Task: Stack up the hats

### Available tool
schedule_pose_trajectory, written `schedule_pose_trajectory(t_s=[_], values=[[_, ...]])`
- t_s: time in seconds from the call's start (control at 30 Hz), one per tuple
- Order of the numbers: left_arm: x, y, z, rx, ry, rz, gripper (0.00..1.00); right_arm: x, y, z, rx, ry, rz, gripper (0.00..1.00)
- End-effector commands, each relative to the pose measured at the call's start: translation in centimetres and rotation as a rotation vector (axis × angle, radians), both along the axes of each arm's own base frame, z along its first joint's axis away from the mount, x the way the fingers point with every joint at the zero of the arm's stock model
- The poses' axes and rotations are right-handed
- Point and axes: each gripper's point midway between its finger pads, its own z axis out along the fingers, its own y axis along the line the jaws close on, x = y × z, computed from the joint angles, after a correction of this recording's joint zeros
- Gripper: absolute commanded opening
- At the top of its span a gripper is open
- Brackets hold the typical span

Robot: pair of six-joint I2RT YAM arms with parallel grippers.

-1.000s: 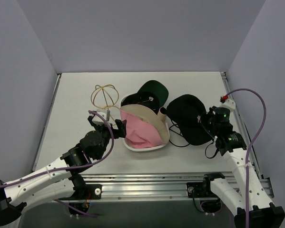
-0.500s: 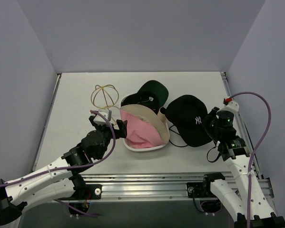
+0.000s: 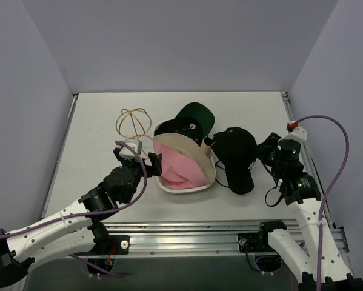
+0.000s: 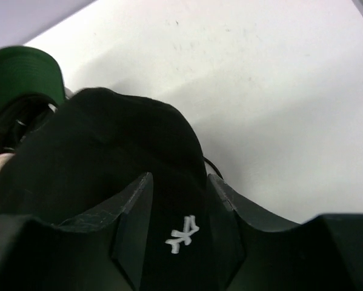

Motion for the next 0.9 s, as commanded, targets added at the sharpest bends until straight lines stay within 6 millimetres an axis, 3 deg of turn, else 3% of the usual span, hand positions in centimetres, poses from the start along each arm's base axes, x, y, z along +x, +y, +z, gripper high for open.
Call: schedule_pose_trajectory(t_s=[0.0,0.13,0.23,0.27,0.4,0.6,0.87], values=[[0.0,-0.4,2.6,-0.055,-0.048,-0.014,0.95,0.5,-0.1,4.1,-0.003,-0.086,-0.004,0.38],[0.0,-0.5,2.5,-0.053,-0.046,-0.014,0.95,1.7,1.8,5.7,0.008,-0.109,0.084,0.40],[0.1,-0.6,2.5,-0.049,-0.045,-0.014,0.95,2.2,4.1,6.6,-0.017,-0.111,0.136,0.41],[0.1,-0.6,2.5,-0.049,-0.045,-0.012,0.95,2.0,6.2,6.7,-0.033,-0.112,0.193,0.41],[0.2,-0.7,2.3,-0.043,-0.042,-0.009,0.95,1.9,8.9,7.3,-0.107,-0.118,0.217,0.41],[0.3,-0.8,2.2,-0.037,-0.039,-0.009,0.95,1.9,13.0,4.8,-0.217,-0.060,0.268,0.40],[0.1,-0.1,2.5,-0.049,-0.048,0.004,0.95,3.9,13.9,1.0,-0.324,0.033,0.221,0.39]])
